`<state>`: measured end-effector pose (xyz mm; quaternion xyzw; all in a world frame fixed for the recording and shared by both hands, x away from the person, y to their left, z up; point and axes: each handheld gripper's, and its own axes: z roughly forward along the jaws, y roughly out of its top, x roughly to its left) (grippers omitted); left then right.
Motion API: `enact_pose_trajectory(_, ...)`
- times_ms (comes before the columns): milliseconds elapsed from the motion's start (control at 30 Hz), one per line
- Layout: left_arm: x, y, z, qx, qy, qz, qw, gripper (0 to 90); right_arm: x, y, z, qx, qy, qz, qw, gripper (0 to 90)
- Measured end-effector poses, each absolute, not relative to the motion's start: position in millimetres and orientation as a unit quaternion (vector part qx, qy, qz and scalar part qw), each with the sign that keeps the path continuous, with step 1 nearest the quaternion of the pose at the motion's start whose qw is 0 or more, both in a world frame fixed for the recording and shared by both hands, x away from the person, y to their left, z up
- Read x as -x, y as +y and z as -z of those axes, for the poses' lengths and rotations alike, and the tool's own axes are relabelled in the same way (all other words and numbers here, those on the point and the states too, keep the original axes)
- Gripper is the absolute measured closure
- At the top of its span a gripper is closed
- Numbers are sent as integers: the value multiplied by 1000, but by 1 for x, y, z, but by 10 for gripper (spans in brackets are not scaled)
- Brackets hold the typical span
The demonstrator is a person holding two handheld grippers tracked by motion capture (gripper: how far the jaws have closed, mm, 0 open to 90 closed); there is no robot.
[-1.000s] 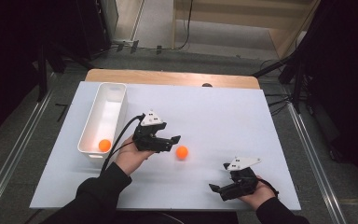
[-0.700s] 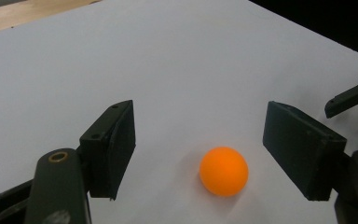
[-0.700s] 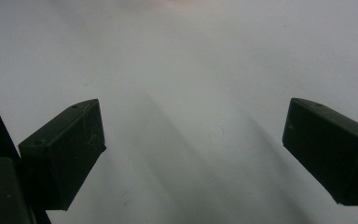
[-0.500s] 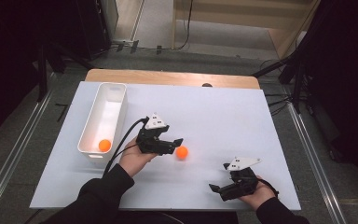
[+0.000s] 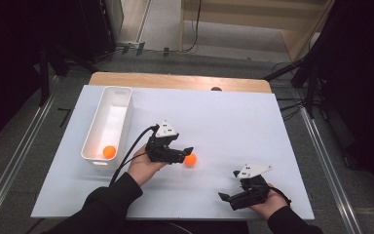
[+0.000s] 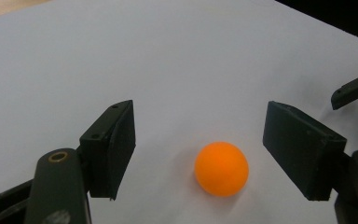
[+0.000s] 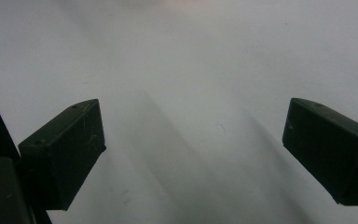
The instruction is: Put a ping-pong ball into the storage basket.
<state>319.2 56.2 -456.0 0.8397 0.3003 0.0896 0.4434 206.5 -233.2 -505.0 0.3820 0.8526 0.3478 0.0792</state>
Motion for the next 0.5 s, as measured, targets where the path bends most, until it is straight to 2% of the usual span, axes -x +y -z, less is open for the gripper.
enact_pose_trajectory(500,-316,48,464,-845,291,-87,439,257,-206,-233,505,-382,853,-348,80,44)
